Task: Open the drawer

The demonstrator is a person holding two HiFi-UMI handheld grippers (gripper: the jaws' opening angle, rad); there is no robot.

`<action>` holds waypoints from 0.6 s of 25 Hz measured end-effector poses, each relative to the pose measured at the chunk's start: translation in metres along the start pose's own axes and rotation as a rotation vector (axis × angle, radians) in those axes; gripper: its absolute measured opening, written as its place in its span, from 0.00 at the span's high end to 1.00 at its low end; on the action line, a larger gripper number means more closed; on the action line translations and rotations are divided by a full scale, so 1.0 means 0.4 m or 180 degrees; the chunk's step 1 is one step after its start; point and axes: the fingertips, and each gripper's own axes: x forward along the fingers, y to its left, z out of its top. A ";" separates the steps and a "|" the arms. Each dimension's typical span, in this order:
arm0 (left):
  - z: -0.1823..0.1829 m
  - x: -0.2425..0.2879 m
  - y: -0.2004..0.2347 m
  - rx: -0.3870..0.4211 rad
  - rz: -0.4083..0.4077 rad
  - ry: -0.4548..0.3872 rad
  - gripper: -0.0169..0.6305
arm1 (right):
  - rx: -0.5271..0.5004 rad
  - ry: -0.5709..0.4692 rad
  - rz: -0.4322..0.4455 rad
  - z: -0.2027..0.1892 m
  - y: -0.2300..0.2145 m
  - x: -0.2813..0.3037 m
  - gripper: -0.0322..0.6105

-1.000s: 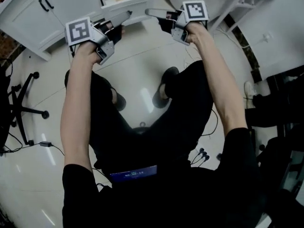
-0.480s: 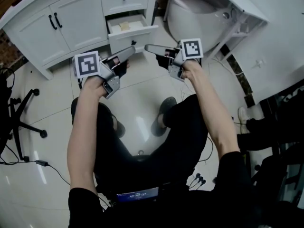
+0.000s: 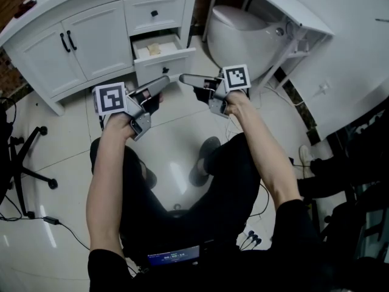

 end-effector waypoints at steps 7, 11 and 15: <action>-0.009 -0.012 0.012 -0.0224 0.0181 -0.0024 0.99 | 0.0088 -0.0031 -0.0079 0.002 -0.007 -0.012 0.77; -0.003 -0.007 0.013 -0.0184 0.0174 -0.0025 0.99 | 0.0058 -0.0055 -0.0021 0.012 0.002 -0.013 0.77; -0.005 0.002 0.004 -0.0142 0.0068 -0.0005 0.99 | -0.0003 -0.0062 -0.0014 0.014 0.001 -0.017 0.77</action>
